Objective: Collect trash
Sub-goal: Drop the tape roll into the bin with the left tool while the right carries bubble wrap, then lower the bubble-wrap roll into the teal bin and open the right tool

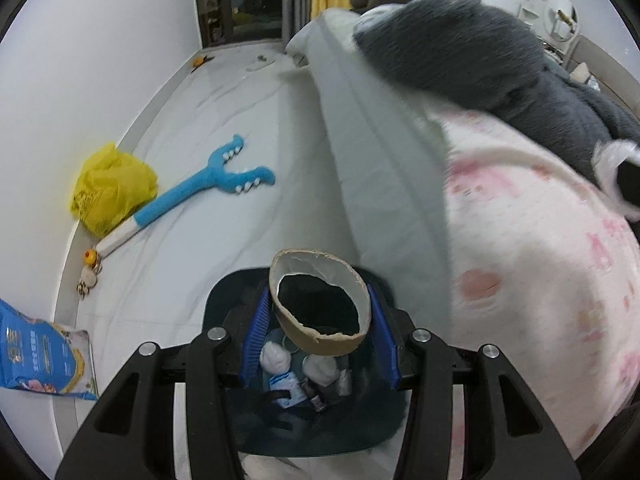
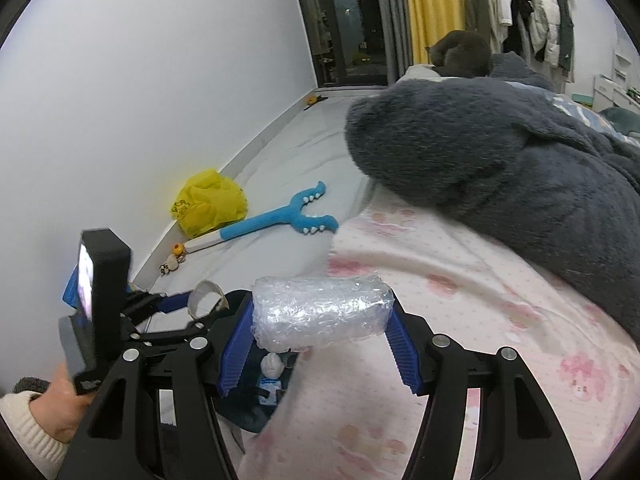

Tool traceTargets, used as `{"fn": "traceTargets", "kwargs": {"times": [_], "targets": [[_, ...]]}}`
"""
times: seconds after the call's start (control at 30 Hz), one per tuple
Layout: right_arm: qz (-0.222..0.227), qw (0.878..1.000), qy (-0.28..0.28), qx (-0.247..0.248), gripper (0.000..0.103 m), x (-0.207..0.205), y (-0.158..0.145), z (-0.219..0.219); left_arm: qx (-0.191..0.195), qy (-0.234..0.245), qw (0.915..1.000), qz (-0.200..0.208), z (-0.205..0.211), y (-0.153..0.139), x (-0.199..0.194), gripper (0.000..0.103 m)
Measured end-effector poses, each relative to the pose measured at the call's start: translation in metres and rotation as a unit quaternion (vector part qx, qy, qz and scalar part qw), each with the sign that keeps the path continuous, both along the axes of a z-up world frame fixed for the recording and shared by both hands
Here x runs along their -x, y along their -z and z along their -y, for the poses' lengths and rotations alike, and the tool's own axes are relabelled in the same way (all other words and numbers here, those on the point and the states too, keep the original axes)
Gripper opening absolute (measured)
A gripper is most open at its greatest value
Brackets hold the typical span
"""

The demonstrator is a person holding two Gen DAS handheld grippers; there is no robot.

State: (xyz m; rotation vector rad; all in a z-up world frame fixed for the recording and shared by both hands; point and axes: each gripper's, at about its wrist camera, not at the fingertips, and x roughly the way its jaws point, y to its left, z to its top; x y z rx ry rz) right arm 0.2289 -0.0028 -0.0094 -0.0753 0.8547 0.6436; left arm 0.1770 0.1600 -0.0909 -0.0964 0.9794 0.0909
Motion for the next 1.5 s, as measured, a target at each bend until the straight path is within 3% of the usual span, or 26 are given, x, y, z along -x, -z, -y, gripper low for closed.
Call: {"fn": "traceTargets", "kwargs": {"times": [0.3, 0.6, 0.67, 0.73, 1.0, 1.5], "targets": [[-0.005, 1.000, -0.025, 0.006, 0.063, 0.004, 0.009, -0.040, 0.008, -0.018, 0.9968, -0.077, -0.031, 0.054, 0.007, 0.050], [-0.020, 0.999, -0.044, 0.013, 0.063, 0.005, 0.024, -0.074, 0.040, -0.022, 0.9893, -0.139, -0.047, 0.086, 0.021, 0.051], [-0.026, 0.998, -0.047, 0.017, 0.063, 0.006, 0.030, -0.081, 0.057, -0.022, 0.9873, -0.147, -0.051, 0.090, 0.025, 0.061], [-0.033, 0.998, -0.049, 0.020, 0.063, 0.004, 0.036, -0.087, 0.074, -0.020, 0.9860, -0.148, -0.054, 0.091, 0.029, 0.066], [-0.073, 0.996, -0.048, 0.030, 0.063, -0.005, 0.068, -0.107, 0.077, -0.029, 0.9869, -0.139, -0.071, 0.083, 0.041, 0.068], [-0.148, 0.985, -0.046, 0.075, 0.063, -0.011, 0.146, -0.141, 0.080, -0.057, 0.9927, -0.069, -0.108, 0.044, 0.057, 0.079]]}}
